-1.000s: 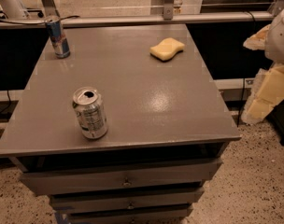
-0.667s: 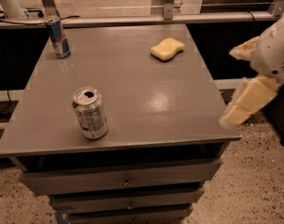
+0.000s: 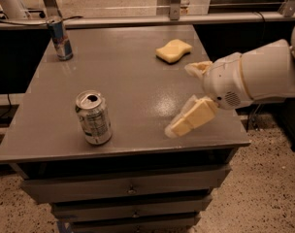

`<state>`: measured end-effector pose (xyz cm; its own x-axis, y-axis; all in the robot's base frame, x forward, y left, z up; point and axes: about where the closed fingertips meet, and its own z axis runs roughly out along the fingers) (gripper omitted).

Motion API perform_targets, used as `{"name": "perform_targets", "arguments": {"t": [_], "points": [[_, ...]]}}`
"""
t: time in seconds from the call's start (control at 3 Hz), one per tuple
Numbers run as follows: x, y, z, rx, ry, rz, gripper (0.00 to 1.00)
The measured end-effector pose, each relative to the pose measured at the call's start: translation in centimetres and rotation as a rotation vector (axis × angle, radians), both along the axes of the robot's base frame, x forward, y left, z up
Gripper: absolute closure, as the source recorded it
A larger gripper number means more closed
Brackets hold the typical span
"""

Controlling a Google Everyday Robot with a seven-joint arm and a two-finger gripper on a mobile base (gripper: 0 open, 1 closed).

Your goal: Move 7up can near sponge

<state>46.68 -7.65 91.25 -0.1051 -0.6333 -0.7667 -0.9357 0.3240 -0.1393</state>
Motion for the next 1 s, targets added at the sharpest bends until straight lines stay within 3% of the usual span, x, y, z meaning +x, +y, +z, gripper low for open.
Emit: {"name": "perform_targets", "arguments": {"t": [0.33, 0.67, 1.0], "points": [[0.6, 5.8, -0.6, 0.216, -0.004, 0.054, 0.0], [0.2, 7.6, 0.8, 0.27, 0.002, 0.074, 0.0], [0.2, 7.4, 0.7, 0.266, 0.002, 0.071, 0.0]]}}
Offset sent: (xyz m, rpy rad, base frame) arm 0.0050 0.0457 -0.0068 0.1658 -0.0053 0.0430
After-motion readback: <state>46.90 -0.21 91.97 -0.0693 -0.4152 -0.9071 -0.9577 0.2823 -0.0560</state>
